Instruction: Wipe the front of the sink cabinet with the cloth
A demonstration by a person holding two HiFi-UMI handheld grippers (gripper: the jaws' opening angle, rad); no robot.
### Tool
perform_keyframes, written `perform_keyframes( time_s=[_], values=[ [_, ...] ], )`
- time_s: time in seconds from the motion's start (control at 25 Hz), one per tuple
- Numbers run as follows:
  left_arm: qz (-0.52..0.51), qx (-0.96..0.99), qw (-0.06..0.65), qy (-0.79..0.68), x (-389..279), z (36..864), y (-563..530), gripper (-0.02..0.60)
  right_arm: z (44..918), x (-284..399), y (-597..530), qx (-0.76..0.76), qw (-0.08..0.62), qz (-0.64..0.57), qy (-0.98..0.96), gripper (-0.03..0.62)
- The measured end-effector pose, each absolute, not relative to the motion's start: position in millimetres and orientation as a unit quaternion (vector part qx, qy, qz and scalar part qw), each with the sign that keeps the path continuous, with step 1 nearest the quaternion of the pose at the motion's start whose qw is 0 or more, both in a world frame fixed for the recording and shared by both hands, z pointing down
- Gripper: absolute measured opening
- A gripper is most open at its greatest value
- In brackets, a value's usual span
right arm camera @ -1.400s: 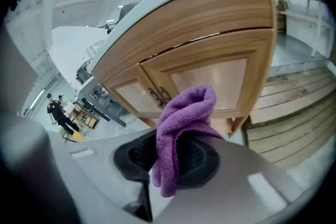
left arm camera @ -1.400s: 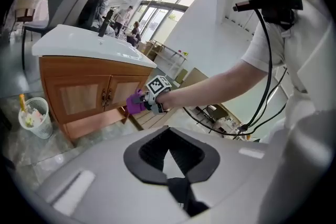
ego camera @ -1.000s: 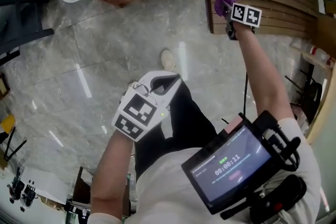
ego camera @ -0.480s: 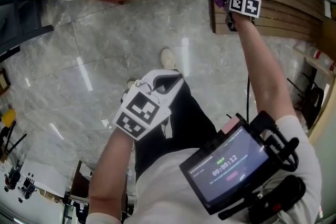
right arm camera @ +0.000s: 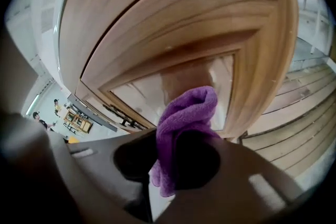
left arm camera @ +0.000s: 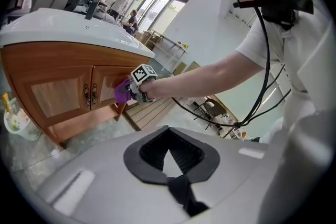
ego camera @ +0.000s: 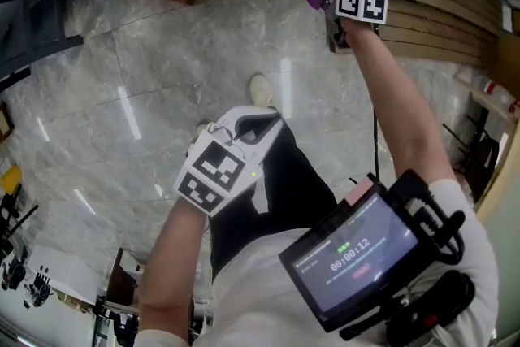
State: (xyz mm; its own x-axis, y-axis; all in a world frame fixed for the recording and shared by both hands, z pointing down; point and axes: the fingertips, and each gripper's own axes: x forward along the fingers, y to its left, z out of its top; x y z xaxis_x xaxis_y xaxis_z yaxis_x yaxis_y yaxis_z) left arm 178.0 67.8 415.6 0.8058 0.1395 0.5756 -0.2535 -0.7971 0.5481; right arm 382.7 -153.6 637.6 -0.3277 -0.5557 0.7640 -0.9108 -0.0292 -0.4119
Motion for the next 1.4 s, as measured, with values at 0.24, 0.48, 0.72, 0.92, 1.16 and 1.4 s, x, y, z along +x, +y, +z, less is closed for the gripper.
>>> perform_keyframes(
  time_s=[0.24, 0.48, 0.72, 0.92, 1.16, 1.4],
  values=[
    [0.305, 0.896, 0.319, -0.04, 163, 412, 69, 0.005, 630, 331, -167, 0.521, 0.145, 0.502, -0.675, 0.072],
    [0.293, 0.896, 0.329, -0.054, 129, 414, 69, 0.005, 629, 285, -179, 0.511, 0.132, 0.517, -0.674, 0.072],
    [0.287, 0.896, 0.332, -0.063, 112, 411, 71, 0.005, 623, 258, -183, 0.502, 0.115, 0.534, -0.67, 0.072],
    [0.281, 0.894, 0.335, -0.096, 83, 409, 60, 0.005, 623, 225, -190, 0.495, 0.12, 0.532, -0.676, 0.072],
    [0.277, 0.891, 0.337, -0.126, 49, 411, 58, 0.005, 630, 178, -198, 0.483, 0.153, 0.518, -0.689, 0.072],
    [0.273, 0.886, 0.346, -0.143, 24, 415, 66, 0.005, 635, 131, -211, 0.465, 0.182, 0.503, -0.705, 0.072]
  ],
)
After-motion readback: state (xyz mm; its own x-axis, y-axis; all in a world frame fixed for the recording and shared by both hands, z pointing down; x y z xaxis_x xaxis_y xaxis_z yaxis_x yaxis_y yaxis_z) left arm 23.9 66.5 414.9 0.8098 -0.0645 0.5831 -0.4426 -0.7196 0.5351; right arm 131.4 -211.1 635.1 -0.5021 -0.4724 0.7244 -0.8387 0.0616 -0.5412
